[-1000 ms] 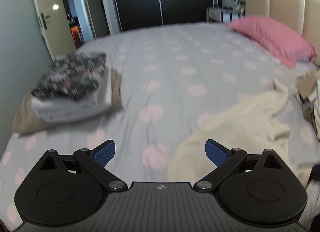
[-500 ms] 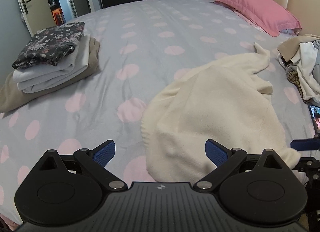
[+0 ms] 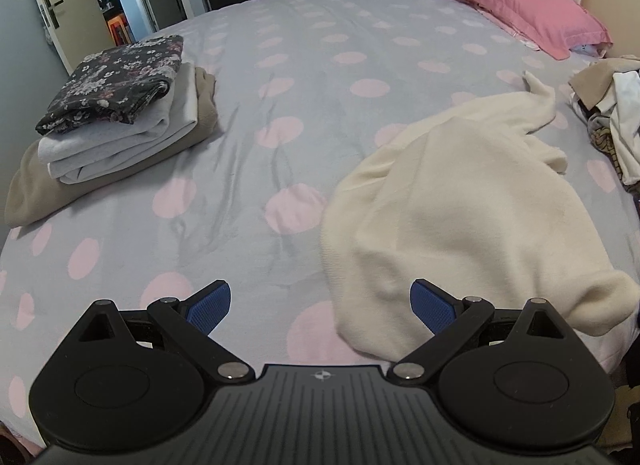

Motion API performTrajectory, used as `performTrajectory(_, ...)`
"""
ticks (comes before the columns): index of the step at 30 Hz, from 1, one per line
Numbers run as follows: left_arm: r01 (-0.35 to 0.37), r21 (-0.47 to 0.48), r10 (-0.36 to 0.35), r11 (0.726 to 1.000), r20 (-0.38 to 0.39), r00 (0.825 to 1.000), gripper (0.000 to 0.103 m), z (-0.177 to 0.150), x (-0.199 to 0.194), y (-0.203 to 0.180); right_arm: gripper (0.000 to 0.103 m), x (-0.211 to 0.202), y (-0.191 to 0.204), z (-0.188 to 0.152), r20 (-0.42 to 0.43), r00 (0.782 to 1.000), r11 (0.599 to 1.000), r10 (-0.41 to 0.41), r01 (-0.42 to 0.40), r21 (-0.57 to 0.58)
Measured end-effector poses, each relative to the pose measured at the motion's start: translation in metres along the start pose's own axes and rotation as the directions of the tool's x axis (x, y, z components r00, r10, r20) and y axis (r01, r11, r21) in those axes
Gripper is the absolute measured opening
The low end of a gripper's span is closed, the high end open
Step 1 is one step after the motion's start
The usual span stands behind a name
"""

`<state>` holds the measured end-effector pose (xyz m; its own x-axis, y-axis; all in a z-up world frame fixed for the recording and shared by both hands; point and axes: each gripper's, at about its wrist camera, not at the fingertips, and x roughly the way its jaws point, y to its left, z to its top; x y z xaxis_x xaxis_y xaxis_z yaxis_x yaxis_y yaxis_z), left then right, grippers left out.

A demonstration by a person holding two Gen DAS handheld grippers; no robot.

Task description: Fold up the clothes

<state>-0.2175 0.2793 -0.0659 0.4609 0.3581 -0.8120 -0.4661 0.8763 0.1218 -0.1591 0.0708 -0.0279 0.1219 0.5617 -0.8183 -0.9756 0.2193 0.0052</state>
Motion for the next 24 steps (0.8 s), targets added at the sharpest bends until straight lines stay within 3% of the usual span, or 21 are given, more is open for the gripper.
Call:
performTrajectory(4, 0.031, -0.019, -0.031, 0.999, -0.027, 0.999, 0.098, 0.008, 0.010, 0.007, 0.077, -0.005, -0.012, 0.009, 0.002, 0.999, 0.999, 0.043, -0.043, 0.020)
performTrajectory(9, 0.081, -0.017, -0.081, 0.997, -0.040, 0.996, 0.098, 0.015, 0.024, 0.001, 0.077, 0.024, 0.003, 0.020, 0.027, 0.993, 0.994, 0.112, -0.112, 0.000)
performTrajectory(12, 0.076, 0.018, -0.076, 0.997, -0.023, 0.997, 0.098, 0.010, 0.027, -0.005, 0.077, 0.043, 0.024, 0.015, 0.030, 0.988, 0.986, 0.148, -0.145, -0.088)
performTrajectory(16, 0.088, 0.039, -0.086, 0.995, -0.041, 0.995, 0.098, 0.004, 0.034, -0.010, 0.075, 0.076, 0.042, 0.003, -0.011, 0.994, 0.971, 0.110, -0.109, -0.213)
performTrajectory(17, 0.092, 0.037, -0.091, 0.995, -0.042, 0.995, 0.098, 0.003, 0.035, -0.011, 0.065, 0.084, 0.041, 0.000, -0.024, 0.996, 0.969, 0.085, -0.088, -0.230)
performTrajectory(18, 0.095, 0.036, -0.093, 0.995, -0.041, 0.995, 0.098, 0.003, 0.036, -0.011, 0.041, 0.087, 0.036, 0.000, -0.030, 0.996, 0.972, 0.079, -0.084, -0.219)
performTrajectory(19, 0.097, 0.037, -0.095, 0.995, -0.038, 0.995, 0.098, 0.003, 0.035, -0.011, 0.034, 0.087, 0.029, 0.001, -0.030, 0.996, 0.977, 0.084, -0.088, -0.194)
performTrajectory(24, 0.109, 0.065, -0.109, 0.992, -0.002, 0.994, 0.098, 0.008, 0.030, -0.015, 0.025, 0.074, -0.011, 0.012, 0.008, 0.998, 0.993, 0.067, -0.066, -0.100)
